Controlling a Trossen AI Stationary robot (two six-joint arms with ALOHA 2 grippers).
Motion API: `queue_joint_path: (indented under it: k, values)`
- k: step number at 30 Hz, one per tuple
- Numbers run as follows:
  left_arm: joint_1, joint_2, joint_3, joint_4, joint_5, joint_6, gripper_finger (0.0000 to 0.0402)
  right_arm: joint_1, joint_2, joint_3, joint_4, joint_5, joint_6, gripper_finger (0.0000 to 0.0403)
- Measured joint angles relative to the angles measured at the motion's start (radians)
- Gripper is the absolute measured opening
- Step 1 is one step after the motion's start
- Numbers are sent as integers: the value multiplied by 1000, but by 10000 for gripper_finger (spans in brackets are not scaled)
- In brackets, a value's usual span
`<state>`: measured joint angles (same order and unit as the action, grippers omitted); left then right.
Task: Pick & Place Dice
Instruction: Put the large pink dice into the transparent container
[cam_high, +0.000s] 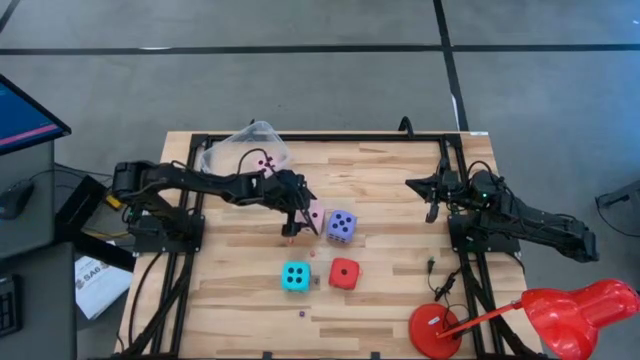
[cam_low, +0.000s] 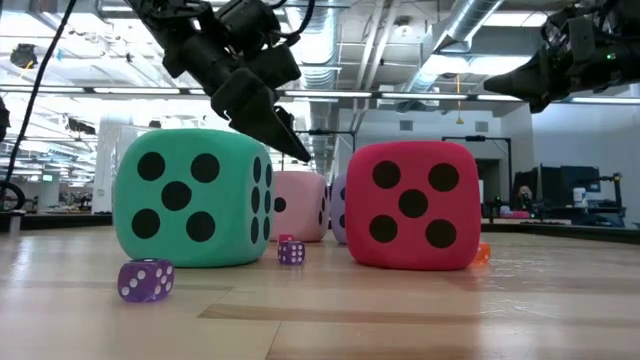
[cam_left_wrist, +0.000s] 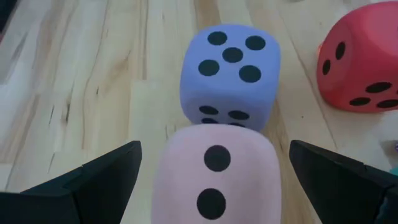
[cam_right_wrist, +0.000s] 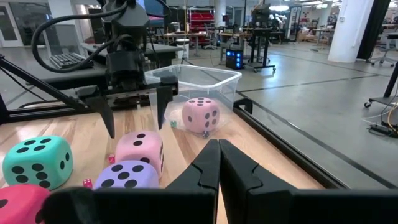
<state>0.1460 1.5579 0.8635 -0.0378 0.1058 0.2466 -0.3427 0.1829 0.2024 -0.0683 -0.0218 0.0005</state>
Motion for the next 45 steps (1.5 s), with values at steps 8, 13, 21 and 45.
queue_joint_path:
  k: [8,13,21,45]
  values:
    - [7,30,0,-17,16,0,400,1,0,0,0,0,0,0]
    - [7,30,0,-16,15,-1,400,1,0,0,0,-3,0,0]
    - [8,30,0,-41,16,-22,400,1,0,0,0,-3,0,0]
    - [1,89,-5,-30,15,-45,400,1,0,0,0,-3,0,0]
